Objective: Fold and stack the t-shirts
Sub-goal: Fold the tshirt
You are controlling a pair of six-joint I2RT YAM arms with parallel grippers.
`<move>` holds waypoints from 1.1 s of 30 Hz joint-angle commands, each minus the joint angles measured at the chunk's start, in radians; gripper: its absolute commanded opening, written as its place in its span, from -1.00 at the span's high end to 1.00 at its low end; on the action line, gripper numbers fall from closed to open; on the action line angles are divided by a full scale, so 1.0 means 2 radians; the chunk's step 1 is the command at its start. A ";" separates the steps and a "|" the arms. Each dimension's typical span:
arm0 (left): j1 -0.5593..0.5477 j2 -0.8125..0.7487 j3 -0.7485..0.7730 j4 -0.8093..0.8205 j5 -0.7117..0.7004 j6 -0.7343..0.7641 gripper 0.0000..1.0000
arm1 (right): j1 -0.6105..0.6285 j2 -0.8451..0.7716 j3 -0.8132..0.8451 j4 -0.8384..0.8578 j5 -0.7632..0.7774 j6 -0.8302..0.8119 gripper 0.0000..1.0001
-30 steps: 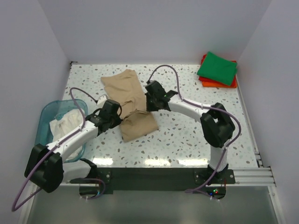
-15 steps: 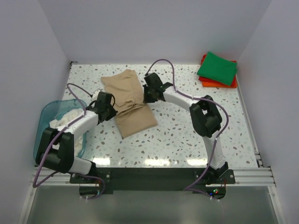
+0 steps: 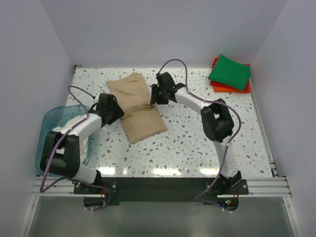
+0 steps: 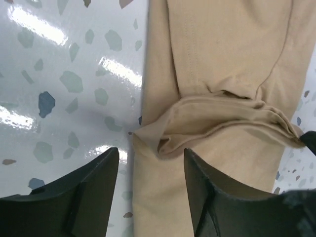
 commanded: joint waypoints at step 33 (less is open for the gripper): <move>-0.024 0.152 0.094 0.057 -0.033 -0.002 0.88 | 0.014 0.039 -0.007 0.024 0.024 -0.052 0.20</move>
